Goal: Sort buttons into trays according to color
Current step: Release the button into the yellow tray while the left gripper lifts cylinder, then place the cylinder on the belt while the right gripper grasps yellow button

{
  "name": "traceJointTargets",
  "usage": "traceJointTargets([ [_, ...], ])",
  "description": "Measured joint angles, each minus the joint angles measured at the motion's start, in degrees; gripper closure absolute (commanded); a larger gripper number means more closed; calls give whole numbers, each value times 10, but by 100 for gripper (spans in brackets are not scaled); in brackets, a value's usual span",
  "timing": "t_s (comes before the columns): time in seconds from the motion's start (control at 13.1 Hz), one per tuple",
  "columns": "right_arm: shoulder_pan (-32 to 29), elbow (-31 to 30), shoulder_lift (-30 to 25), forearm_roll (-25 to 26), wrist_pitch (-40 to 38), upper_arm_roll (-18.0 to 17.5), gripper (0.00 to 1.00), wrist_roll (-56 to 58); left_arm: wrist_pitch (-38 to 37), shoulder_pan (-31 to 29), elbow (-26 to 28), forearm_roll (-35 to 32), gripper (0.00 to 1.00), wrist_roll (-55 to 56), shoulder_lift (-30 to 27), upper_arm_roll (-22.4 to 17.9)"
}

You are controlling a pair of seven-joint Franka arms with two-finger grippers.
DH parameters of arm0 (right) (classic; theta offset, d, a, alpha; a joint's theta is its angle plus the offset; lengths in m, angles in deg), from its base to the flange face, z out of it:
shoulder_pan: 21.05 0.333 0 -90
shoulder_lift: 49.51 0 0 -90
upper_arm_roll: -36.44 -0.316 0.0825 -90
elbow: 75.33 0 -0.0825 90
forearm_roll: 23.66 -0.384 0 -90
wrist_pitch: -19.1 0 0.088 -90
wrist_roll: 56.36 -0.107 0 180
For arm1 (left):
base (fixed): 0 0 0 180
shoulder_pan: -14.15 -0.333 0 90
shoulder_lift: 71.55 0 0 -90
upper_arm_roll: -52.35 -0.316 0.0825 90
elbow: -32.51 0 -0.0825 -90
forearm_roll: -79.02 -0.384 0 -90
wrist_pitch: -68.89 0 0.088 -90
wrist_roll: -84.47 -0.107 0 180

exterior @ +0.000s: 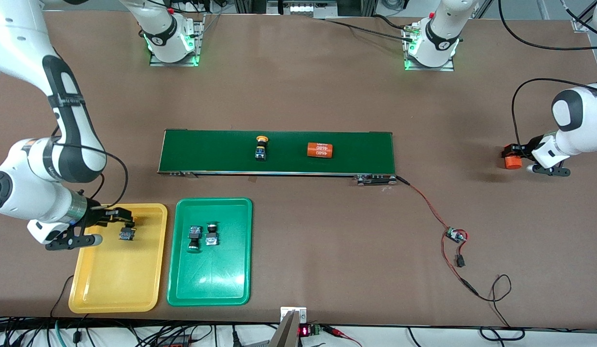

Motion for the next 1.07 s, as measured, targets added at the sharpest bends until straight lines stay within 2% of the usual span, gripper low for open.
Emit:
traceJointTargets([
  [0.23, 23, -57, -54, -27, -29, -1, 15, -45, 1, 50, -11, 0, 100, -81, -29, 9],
  [0.46, 39, -143, -109, -39, -8, -2, 14, -77, -4, 153, -29, 0, 100, -111, -73, 24],
  [0.61, 46, -211, -146, -41, 25, -2, 14, -106, -8, 215, -32, 1, 100, -134, -88, 44],
  [0.69, 53, -247, -164, -41, 48, -2, 2, -129, -8, 236, -32, 1, 100, -138, -88, 64],
  [0.84, 79, -320, -194, -41, 109, -3, 3, -179, -9, 285, -32, 2, 100, -136, -87, 101],
  [1.07, 120, -390, -218, -41, 175, -4, 3, -241, -10, 363, -32, 2, 100, -141, -87, 114],
])
